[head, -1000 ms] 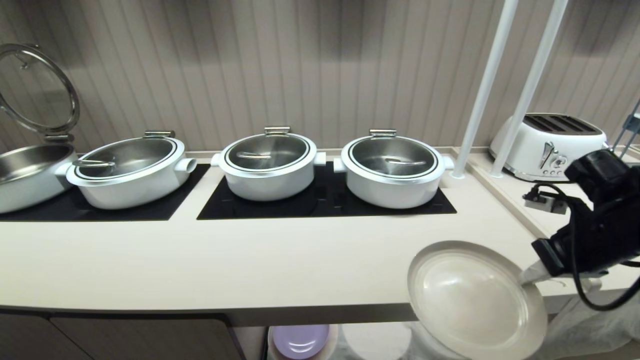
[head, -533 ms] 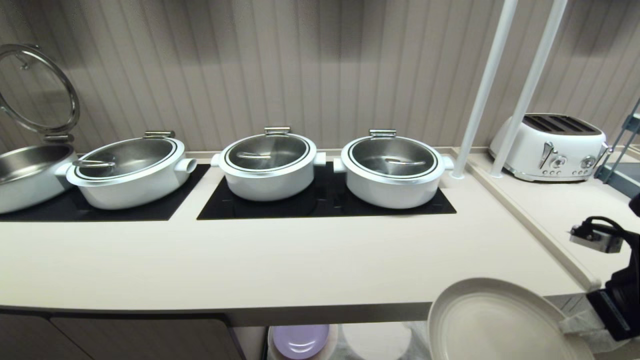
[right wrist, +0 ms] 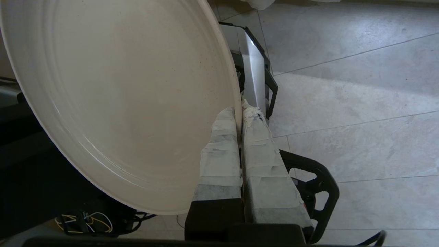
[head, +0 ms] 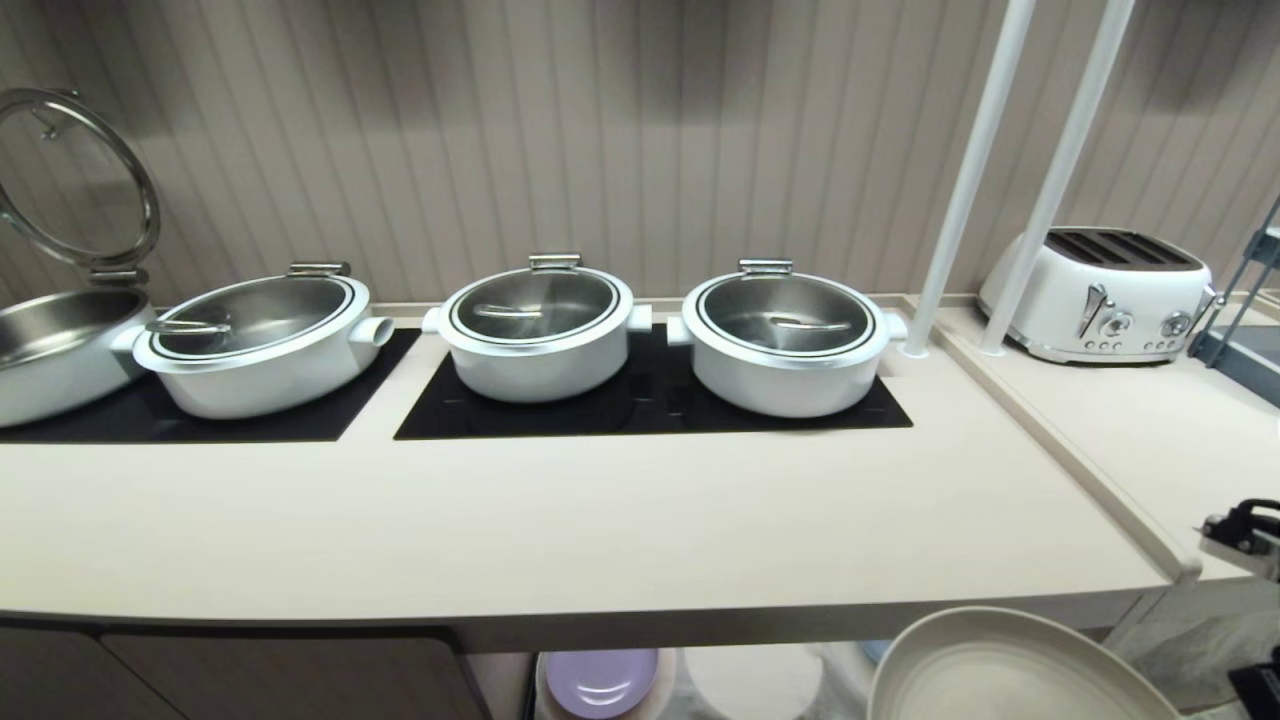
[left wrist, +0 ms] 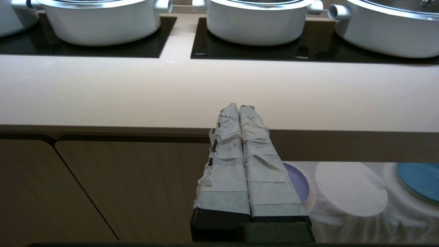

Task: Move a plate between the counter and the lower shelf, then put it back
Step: Put the plate in the cupboard

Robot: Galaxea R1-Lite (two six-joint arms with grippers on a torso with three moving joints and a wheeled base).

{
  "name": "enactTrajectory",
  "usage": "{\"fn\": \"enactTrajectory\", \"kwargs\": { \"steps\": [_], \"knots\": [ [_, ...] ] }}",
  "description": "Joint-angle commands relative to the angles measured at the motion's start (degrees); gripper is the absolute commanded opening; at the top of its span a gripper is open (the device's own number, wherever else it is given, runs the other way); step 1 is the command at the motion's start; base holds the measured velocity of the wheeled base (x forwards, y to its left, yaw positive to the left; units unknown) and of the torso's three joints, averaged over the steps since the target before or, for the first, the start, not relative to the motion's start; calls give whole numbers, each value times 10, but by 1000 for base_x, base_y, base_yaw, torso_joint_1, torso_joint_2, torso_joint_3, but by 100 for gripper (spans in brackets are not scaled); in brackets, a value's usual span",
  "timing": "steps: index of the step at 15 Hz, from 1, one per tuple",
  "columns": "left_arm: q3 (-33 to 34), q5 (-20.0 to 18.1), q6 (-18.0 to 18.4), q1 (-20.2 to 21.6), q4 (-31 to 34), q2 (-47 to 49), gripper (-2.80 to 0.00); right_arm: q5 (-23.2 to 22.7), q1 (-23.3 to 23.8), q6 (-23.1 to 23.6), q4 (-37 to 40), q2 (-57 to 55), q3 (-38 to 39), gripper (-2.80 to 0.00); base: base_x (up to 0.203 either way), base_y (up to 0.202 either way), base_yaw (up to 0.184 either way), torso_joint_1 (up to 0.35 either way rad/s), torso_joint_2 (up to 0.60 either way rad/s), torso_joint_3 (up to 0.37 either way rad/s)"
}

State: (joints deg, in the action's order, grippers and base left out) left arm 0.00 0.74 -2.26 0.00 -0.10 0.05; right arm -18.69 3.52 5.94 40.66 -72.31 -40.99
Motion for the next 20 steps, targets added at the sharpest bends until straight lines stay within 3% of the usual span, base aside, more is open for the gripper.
{"fn": "enactTrajectory", "kwargs": {
  "steps": [1, 5, 20],
  "knots": [
    [0, 0, -1, 1, 0, 0, -280, -1, 0, -8, 4, 25, 14, -280, 0, 0, 0, 0, 0, 0],
    [0, 0, 0, 0, 0, 0, -280, -21, 0, -40, 6, 54, 45, -280, 0, 0, 0, 0, 0, 0],
    [0, 0, 0, 1, 0, 0, -280, -32, 0, -40, 4, 62, 57, -280, 0, 0, 0, 0, 0, 0]
  ]
}}
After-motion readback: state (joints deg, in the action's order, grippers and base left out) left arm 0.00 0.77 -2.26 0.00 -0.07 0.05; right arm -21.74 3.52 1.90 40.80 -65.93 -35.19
